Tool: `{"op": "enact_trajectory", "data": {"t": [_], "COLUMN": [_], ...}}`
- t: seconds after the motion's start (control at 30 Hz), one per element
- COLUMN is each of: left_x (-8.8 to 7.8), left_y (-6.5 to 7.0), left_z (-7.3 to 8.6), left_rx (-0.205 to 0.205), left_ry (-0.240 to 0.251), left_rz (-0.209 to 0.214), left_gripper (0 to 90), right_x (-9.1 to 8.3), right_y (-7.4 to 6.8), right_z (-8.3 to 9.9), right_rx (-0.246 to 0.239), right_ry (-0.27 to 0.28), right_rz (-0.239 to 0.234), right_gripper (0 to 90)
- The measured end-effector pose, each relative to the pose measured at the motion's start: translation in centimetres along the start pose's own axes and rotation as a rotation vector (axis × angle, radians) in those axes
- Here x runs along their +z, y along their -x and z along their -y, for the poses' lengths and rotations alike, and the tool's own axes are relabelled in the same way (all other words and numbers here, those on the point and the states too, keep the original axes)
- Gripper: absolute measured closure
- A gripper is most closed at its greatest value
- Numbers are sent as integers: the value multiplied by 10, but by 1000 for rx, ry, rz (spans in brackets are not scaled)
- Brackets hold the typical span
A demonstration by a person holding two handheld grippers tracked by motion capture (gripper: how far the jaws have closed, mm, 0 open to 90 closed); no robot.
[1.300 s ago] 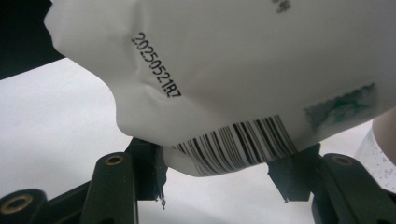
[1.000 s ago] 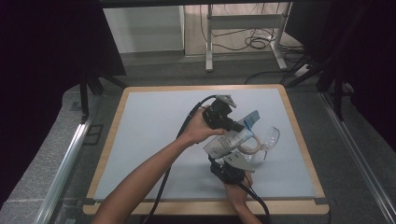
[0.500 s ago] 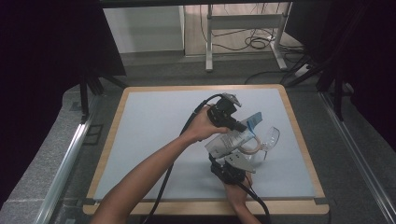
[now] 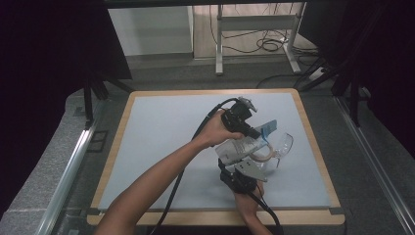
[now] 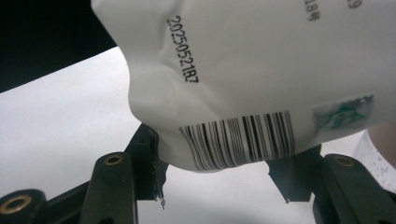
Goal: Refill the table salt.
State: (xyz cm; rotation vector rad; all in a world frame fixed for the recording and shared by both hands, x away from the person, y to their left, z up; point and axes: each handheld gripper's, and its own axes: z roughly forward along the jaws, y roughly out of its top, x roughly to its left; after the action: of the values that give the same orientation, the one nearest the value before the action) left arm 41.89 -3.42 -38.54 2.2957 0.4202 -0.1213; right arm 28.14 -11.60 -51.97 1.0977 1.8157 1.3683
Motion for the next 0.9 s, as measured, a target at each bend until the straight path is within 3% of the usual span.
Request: {"op": "enact_trajectory", "data": {"t": [0.53,0.9], "left_x": [4,5], "left_y": [5,1], "left_z": [-9,-8], "left_rx": [17,10], "left_ry": [-15,-27], "left_rz": [-5,-8], "left_gripper": [900,900], "right_x": [4,7], "right_y": [0,-1], "right_z": [-10,-10], "right_rx": [62,65], "right_ry": [5,-5], "right_rz": [-19,-23], "right_gripper": [445,446]}}
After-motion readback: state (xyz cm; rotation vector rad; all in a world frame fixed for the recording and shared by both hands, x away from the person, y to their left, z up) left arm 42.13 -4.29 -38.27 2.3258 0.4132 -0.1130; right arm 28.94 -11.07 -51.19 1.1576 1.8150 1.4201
